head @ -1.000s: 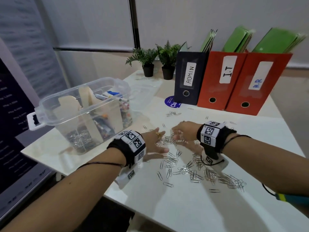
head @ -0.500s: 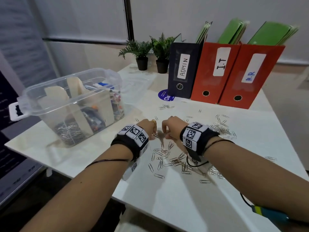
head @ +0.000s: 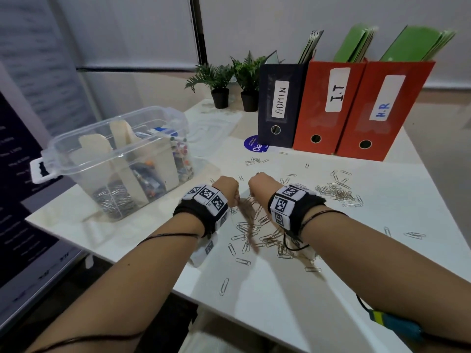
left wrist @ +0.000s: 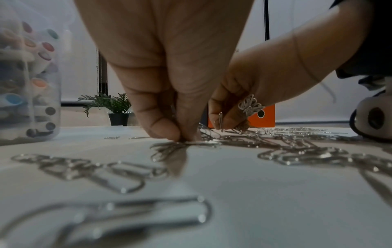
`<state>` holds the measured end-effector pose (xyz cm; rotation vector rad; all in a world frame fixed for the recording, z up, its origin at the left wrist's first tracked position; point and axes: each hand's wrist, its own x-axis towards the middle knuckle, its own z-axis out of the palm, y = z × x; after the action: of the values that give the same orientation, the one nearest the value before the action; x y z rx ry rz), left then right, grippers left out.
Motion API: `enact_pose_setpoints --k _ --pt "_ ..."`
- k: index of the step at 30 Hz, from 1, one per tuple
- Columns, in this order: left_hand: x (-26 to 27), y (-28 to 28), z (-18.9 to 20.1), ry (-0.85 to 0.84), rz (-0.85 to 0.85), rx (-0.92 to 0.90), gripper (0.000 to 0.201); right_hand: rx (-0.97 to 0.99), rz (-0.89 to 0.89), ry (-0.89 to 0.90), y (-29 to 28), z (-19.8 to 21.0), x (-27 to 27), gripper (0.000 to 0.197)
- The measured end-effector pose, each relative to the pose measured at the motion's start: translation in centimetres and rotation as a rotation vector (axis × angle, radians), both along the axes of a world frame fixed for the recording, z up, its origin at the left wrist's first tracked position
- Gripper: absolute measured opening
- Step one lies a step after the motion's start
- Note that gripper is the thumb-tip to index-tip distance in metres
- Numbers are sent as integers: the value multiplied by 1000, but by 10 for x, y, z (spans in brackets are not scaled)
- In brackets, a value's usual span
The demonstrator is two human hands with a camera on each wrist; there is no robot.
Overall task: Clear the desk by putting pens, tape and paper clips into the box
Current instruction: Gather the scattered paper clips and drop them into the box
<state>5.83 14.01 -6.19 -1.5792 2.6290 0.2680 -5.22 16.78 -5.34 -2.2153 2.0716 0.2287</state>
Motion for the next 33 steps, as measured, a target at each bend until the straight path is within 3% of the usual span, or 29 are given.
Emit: enact_pose_setpoints --k 3,6,8,11,17,23,27,33 --pt "4 2 6 28 2 16 21 -25 -28 -37 -2 1 -5 20" --pt "11 2 17 90 23 3 22 -39 -25 -56 -4 1 -9 31" --pt "17 2 31 148 39 -27 21 -49 -35 -103 -6 4 -10 21" --pt "32 -1 59 277 92 -123 18 -76 -17 -149 -7 14 -14 31" --pt "94 -1 109 473 272 -354 12 -189 12 -285 -6 49 2 28" --pt "186 -5 134 526 496 -572 14 -313 217 -401 -25 107 70 27" --pt "228 -18 123 442 668 -495 11 -404 356 -469 -45 140 138 27" --pt "240 -22 117 393 674 -354 25 -365 406 -520 -75 149 219 26"
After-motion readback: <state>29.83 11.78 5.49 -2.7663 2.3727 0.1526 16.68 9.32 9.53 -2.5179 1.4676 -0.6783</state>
